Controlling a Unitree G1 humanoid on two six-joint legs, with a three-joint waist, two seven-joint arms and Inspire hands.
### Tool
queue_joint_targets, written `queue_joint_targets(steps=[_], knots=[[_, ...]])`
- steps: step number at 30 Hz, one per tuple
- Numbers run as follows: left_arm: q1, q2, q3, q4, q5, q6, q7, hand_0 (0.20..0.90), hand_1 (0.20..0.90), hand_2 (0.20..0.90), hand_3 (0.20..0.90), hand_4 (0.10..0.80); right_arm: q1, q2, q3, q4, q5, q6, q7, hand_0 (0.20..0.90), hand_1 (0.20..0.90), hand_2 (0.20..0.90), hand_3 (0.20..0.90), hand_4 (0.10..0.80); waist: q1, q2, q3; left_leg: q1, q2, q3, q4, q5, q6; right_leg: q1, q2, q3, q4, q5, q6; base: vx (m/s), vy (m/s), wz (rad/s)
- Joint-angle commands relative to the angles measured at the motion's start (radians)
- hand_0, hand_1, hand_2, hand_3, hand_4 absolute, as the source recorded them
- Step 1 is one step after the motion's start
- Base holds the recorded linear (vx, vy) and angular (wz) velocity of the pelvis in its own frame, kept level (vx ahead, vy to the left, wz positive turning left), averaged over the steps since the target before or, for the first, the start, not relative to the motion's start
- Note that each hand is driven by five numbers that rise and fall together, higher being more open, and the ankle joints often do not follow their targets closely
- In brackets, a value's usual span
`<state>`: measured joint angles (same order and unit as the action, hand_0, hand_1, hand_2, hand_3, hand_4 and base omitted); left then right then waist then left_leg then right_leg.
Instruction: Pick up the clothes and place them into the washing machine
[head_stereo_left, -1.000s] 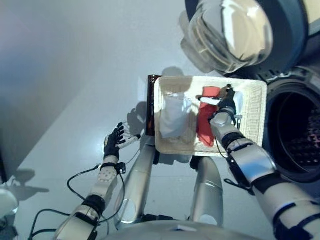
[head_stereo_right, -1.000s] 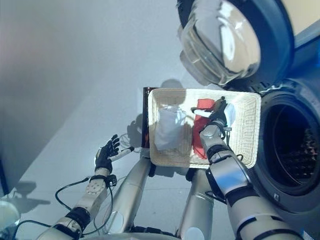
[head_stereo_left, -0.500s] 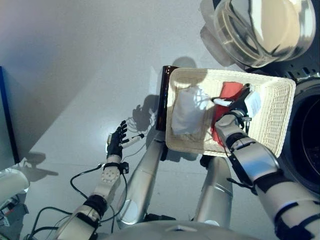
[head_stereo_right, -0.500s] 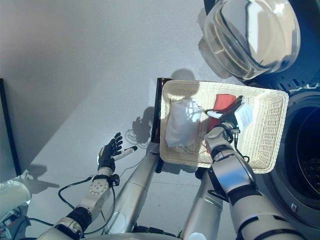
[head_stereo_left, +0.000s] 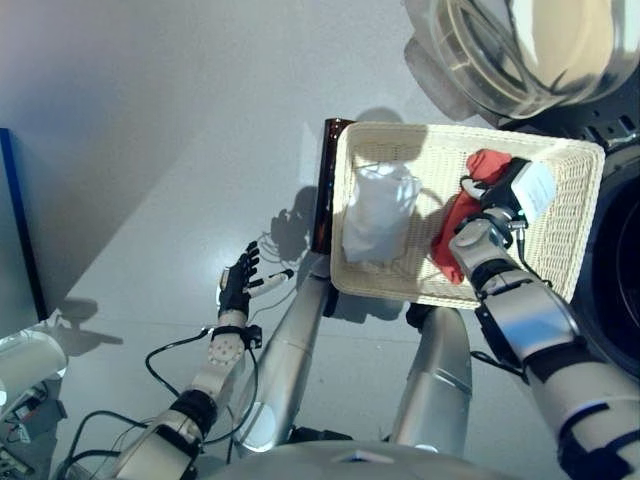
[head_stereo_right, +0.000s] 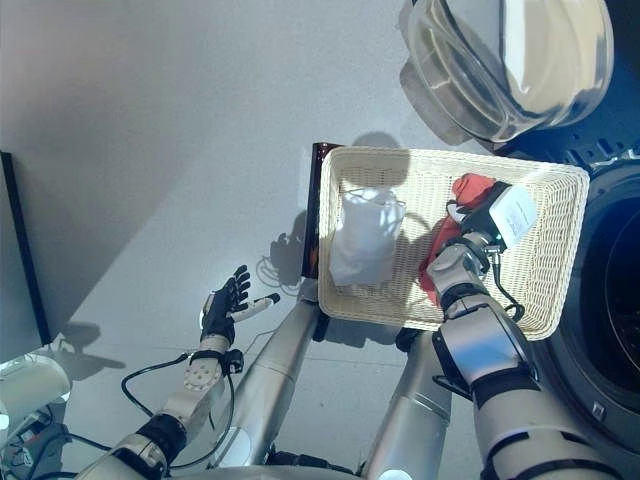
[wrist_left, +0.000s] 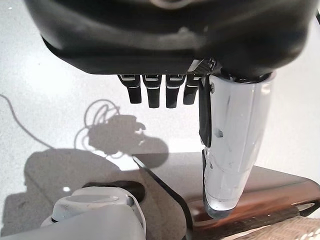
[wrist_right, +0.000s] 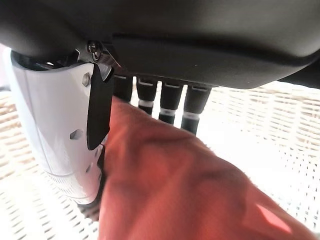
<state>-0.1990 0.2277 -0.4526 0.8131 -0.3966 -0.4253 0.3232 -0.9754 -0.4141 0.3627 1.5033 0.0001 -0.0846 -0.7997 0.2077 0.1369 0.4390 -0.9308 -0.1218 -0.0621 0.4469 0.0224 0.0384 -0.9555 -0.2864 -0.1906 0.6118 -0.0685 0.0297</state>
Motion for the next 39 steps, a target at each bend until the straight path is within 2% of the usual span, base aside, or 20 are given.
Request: queue_joint_targets(steps=[1,11,17,24,31,34,39], knots=[[0.038,-0.012,-0.003,-0.029,0.025,-0.050,0.019,0.900,0.900,0.900,0.900,0.800,0.081,0.019,0.018,0.015,-0.016,0.035,0.084,0.200,0.200,0.200,0.200,0.300,0.022,0.131,-0.005,-0.009,-0.039,0.026,-0.016,-0.041,-0.028,0.012,0.010,0.027,0.003,-0.007,0.017,0.000,0.000,0.00],[0.050,-0.009,-0.009,-0.020,0.028,-0.050,0.010,0.900,0.900,0.900,0.900,0.800,0.111,-0.010,-0.003,0.011,-0.017,0.020,0.068,0.200,0.200,0.200,0.200,0.300,0.008,0.127,-0.029,0.037,-0.025,0.038,-0.039,-0.042,-0.031,0.049,0.026,0.040,-0.028,0.000,0.018,0.008,-0.002,-0.04],[0.045,-0.012,-0.010,0.008,0.023,-0.050,0.013,0.900,0.900,0.900,0.900,0.800,0.128,-0.032,-0.063,-0.026,0.064,-0.032,0.062,0.200,0.200,0.200,0.200,0.300,-0.008,0.116,-0.042,0.093,-0.011,0.048,-0.089,-0.031,-0.038,0.097,0.039,0.047,-0.088,0.017,0.023,0.029,-0.002,-0.06],[0.030,-0.017,0.031,0.093,-0.004,-0.049,0.007,0.900,0.900,0.900,0.900,0.800,0.189,-0.047,-0.197,-0.118,0.302,-0.150,0.107,0.200,0.200,0.200,0.200,0.300,-0.049,0.089,-0.076,0.156,0.004,0.064,-0.127,-0.037,-0.043,0.157,0.066,0.067,-0.151,0.028,0.025,0.045,0.005,-0.12],[0.058,-0.008,0.062,0.079,-0.038,-0.050,-0.036,0.900,0.900,0.900,0.900,0.800,0.258,-0.041,-0.335,-0.212,0.586,-0.267,0.177,0.200,0.200,0.200,0.200,0.300,-0.086,0.080,-0.104,0.213,0.017,0.083,-0.165,-0.036,-0.050,0.212,0.086,0.086,-0.210,0.038,0.025,0.032,-0.002,-0.21],[0.064,-0.012,0.060,0.073,-0.068,-0.046,-0.063,0.900,0.900,0.900,0.900,0.800,0.319,0.020,-0.417,-0.310,0.834,-0.364,0.253,0.200,0.200,0.200,0.200,0.300,-0.104,0.084,-0.102,0.226,0.020,0.101,-0.184,-0.005,-0.046,0.224,0.095,0.088,-0.237,0.069,0.018,-0.087,0.013,-0.19],[0.077,-0.039,0.055,0.096,-0.126,-0.031,-0.102,0.900,0.900,0.900,0.900,0.800,0.467,0.140,-0.506,-0.587,1.059,-0.468,0.349,0.200,0.200,0.200,0.200,0.300,-0.142,0.092,-0.107,0.272,0.025,0.118,-0.207,-0.007,-0.046,0.253,0.108,0.105,-0.257,0.068,0.020,0.022,0.015,-0.22]])
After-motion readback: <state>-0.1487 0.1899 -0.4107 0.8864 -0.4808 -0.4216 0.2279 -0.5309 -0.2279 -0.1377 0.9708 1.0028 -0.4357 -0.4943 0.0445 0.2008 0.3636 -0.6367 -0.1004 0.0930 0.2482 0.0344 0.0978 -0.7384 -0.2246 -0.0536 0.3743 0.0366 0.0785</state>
